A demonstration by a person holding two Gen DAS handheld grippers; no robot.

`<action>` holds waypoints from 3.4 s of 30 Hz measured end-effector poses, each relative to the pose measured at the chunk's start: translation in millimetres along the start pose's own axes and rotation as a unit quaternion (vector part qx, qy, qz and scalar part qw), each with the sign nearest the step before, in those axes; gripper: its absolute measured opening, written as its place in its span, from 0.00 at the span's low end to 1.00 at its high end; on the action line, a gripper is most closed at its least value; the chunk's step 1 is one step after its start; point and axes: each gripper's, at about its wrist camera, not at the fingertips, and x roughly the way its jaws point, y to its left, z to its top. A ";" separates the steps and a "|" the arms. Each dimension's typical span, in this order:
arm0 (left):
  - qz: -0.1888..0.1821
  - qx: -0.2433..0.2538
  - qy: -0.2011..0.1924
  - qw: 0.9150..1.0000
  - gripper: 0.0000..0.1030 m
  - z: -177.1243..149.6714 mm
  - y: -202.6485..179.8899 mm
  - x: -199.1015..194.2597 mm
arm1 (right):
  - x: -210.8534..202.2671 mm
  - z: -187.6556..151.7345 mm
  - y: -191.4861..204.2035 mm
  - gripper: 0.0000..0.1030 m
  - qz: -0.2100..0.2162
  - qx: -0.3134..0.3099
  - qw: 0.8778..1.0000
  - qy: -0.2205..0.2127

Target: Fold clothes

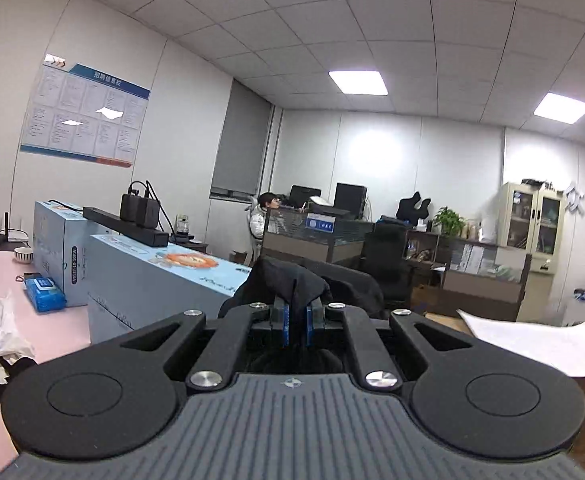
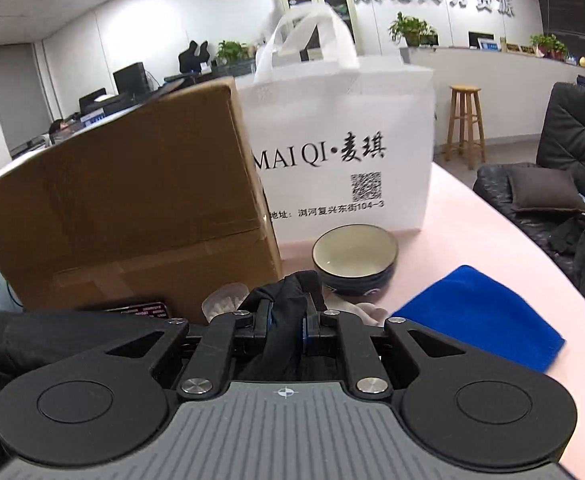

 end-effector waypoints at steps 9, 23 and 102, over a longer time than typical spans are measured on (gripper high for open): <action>-0.018 0.076 0.122 0.989 0.80 -57.5 -8.6 28.1 | 25.3 -2.2 -12.9 0.71 0.016 -0.046 0.997 0.061; -0.074 0.206 0.368 0.904 0.79 -205.5 -5.9 -48.7 | 10.4 -92.6 -39.7 0.70 0.020 -0.118 0.974 0.194; 0.018 0.056 0.441 0.896 0.06 -189.9 115.8 -179.7 | -218.9 -144.8 -123.3 0.42 -0.008 -0.140 0.974 0.179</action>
